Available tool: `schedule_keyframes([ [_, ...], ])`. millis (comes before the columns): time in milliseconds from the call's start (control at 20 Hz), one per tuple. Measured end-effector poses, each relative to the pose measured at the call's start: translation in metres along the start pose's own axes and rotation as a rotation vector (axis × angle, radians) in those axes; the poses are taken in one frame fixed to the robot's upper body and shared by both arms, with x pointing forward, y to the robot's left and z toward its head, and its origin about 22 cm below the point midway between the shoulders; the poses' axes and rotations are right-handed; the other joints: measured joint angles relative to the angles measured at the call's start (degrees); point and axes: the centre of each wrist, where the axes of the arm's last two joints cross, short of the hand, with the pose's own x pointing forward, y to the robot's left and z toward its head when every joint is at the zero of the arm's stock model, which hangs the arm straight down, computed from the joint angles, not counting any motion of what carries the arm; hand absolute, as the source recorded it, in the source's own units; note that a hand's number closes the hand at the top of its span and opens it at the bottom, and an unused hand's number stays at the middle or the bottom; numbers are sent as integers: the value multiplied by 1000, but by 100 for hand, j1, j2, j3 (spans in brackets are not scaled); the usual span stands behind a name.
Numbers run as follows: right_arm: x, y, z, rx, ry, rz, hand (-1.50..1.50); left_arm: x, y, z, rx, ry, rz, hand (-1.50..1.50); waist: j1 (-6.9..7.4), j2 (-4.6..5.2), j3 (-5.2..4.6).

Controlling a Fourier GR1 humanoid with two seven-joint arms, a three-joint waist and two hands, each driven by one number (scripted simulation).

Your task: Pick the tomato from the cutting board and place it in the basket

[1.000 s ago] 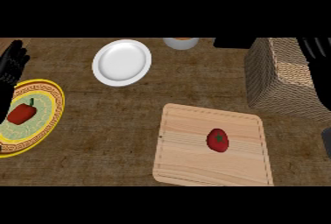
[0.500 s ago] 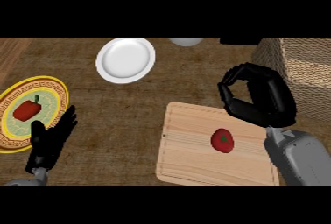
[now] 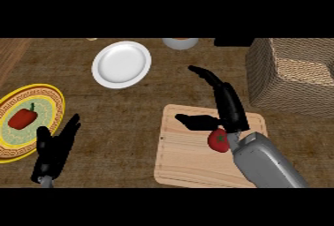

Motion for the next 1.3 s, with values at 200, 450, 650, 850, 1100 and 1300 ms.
schedule_keyframes([
  [200, 10, -32, -16, -12, 87, 272, -150, -6, 6, 6, 16, 16, 7, 0, -122, -70, -4],
  [450, 58, -68, -28, 40, 172, 502, -150, -11, 9, 11, 35, 28, 14, 0, -240, -108, 5],
  [650, 98, -90, -25, 151, 258, 613, -150, -11, 12, 14, 40, 33, 18, 0, -259, -97, 10],
  [850, 122, -108, -19, 288, 319, 658, -150, -10, 9, 15, 45, 32, 23, 0, -270, -72, 15],
  [1100, 139, -135, -13, 390, 341, 663, -150, -10, 4, 16, 44, 28, 21, 0, -248, -39, 20],
  [1300, 149, -145, -5, 434, 349, 656, -150, -9, 1, 14, 35, 23, 20, 0, -208, -16, 26],
])
